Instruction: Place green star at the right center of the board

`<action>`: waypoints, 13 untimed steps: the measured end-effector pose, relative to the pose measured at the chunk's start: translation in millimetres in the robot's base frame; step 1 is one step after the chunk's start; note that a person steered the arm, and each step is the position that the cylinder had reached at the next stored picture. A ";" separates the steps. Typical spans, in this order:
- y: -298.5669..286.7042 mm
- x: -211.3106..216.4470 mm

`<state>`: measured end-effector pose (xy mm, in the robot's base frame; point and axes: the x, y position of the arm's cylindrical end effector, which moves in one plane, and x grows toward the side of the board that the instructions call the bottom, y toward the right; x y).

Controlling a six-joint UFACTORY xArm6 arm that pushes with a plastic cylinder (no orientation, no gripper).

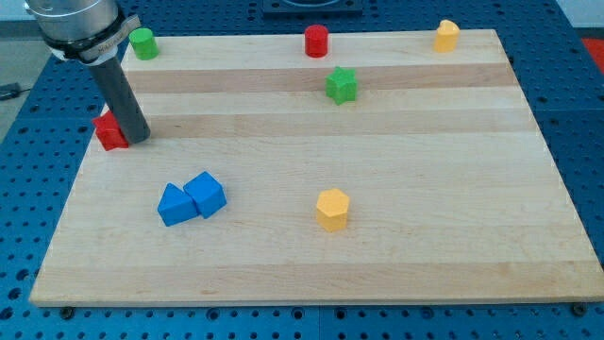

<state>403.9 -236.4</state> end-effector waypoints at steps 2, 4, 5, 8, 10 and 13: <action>10.8 8.3; 59.2 8.7; 88.3 6.6; 107.4 -51.3; 116.6 -62.7; 135.8 -67.4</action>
<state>336.6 -100.5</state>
